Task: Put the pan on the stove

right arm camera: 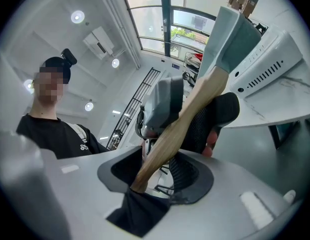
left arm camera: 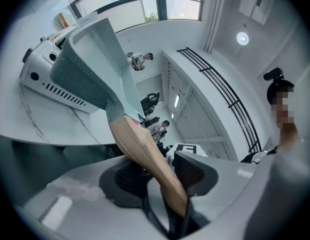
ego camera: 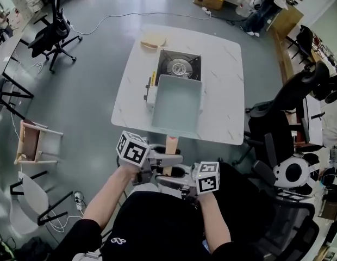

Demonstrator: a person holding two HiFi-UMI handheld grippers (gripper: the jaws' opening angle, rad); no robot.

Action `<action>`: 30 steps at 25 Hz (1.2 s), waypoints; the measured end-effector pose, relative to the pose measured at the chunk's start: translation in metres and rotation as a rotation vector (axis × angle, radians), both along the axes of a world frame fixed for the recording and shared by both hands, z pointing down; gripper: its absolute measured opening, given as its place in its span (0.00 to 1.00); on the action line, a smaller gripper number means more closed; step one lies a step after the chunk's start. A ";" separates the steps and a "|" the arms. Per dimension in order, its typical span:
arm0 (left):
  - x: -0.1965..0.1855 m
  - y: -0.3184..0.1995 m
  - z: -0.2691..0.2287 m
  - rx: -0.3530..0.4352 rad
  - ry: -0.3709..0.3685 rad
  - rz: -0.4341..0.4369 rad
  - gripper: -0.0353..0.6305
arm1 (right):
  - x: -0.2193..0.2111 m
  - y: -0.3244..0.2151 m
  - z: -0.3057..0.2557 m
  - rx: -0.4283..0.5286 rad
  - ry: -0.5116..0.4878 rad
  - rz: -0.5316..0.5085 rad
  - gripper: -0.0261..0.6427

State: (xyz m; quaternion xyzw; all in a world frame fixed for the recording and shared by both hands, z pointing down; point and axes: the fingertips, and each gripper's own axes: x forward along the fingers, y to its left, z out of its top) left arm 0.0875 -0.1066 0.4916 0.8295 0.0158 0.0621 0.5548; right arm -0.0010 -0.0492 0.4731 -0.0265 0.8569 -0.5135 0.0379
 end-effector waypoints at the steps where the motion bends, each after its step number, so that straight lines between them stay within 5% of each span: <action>1: 0.004 -0.004 0.000 0.002 -0.003 -0.005 0.35 | 0.004 -0.004 0.000 0.002 0.000 -0.007 0.30; 30: 0.023 -0.112 0.015 -0.016 -0.018 -0.064 0.35 | 0.025 -0.108 0.013 -0.012 0.006 -0.051 0.30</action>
